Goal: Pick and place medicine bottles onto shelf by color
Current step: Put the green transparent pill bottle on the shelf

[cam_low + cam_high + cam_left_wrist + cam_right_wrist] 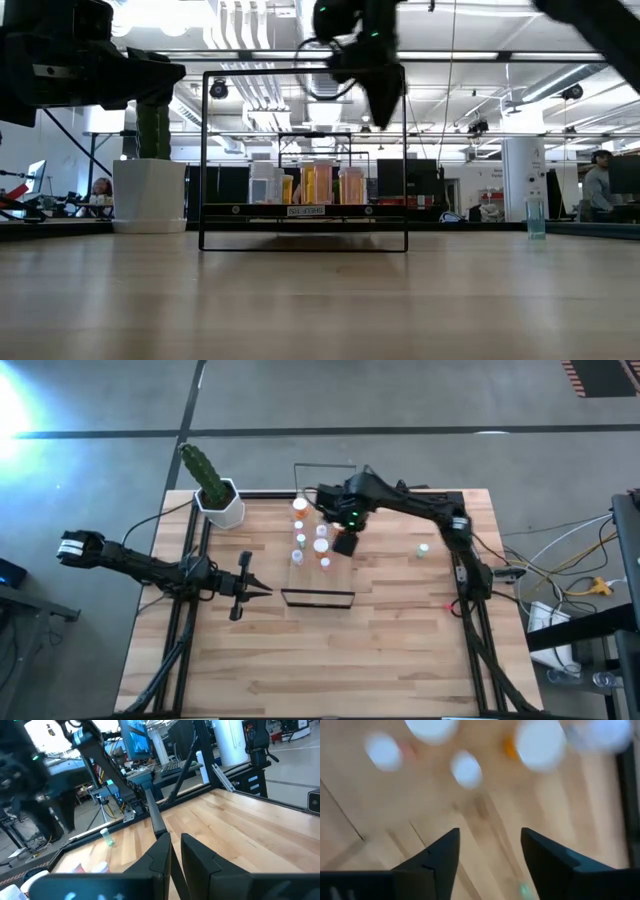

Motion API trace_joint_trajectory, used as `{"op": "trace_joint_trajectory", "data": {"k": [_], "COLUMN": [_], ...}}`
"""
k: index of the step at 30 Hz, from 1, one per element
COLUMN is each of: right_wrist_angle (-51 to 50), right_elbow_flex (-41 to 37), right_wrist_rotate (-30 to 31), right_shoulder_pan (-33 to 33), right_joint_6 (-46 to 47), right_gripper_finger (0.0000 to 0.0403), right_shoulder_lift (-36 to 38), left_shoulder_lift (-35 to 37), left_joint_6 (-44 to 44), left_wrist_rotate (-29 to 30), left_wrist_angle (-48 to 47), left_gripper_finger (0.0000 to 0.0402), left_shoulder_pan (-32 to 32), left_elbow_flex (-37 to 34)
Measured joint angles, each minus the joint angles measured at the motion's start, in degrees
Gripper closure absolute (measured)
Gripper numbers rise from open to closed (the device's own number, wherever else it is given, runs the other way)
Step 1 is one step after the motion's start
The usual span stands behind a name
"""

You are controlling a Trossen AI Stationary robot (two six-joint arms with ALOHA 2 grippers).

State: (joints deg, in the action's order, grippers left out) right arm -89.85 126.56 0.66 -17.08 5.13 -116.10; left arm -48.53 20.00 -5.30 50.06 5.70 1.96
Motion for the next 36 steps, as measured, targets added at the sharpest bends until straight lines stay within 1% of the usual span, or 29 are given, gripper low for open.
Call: {"op": "trace_joint_trajectory", "data": {"k": [3,5,11,14,16,20,21,22,24,26,27,29,31,33,36], "right_wrist_angle": [0.8,4.4,20.7,28.5,33.1,43.5,45.8,47.4,48.2,46.4,44.2,40.6,37.4,35.7,33.5], "right_elbow_flex": [-10.2,-18.9,-45.7,-56.6,-62.5,-72.4,-74.5,-76.3,-78.3,-79.0,-79.1,-79.1,-79.1,-79.1,-79.1], "right_wrist_rotate": [4.8,7.1,7.3,9.1,11.9,19.5,20.7,20.7,18.0,16.4,16.6,19.1,21.8,21.9,22.0], "right_shoulder_pan": [0.3,0.2,0.2,0.2,0.2,0.2,0.2,0.2,0.2,0.2,0.3,0.3,0.3,0.1,-0.2], "right_joint_6": [2.6,4.7,8.6,11.9,13.9,17.1,18.4,19.3,19.2,20.1,21.2,23.4,26.8,29.1,31.3], "right_gripper_finger": [0.0228,0.0255,0.0344,0.0382,0.039,0.039,0.039,0.039,0.039,0.039,0.039,0.0386,0.0372,0.035,0.0306], "right_shoulder_lift": [7.3,12.7,30.1,38.0,43.2,52.1,53.8,55.3,57.4,59.1,59.7,60.5,60.7,60.5,58.7], "left_shoulder_lift": [0.0,-0.1,-0.1,-0.1,-0.1,-0.1,-0.1,-0.1,-0.1,-0.2,-0.2,-0.2,-0.2,-0.3,-0.7], "left_joint_6": [0.0,0.0,-0.1,-0.1,-0.1,-0.1,-0.1,-0.2,-0.2,-0.2,-0.2,-0.2,-0.2,-0.2,-0.2], "left_wrist_rotate": [0.0,0.0,0.0,0.0,0.0,0.0,0.0,0.0,0.0,0.0,0.0,0.0,0.0,0.0,0.0], "left_wrist_angle": [0.0,-0.1,0.0,0.0,0.0,0.0,0.0,0.0,0.0,0.0,0.0,0.0,0.0,0.0,0.0], "left_gripper_finger": [0.0378,0.0378,0.0378,0.0378,0.0378,0.0378,0.0378,0.0378,0.0378,0.0378,0.0378,0.0378,0.0378,0.0378,0.0378], "left_shoulder_pan": [0.0,0.0,0.0,0.0,0.0,0.0,0.0,0.0,0.0,0.0,0.0,0.0,0.0,0.0,0.0], "left_elbow_flex": [0.0,0.0,0.0,0.0,0.0,0.0,0.0,0.0,0.0,0.0,0.0,0.0,0.0,0.0,0.0]}}
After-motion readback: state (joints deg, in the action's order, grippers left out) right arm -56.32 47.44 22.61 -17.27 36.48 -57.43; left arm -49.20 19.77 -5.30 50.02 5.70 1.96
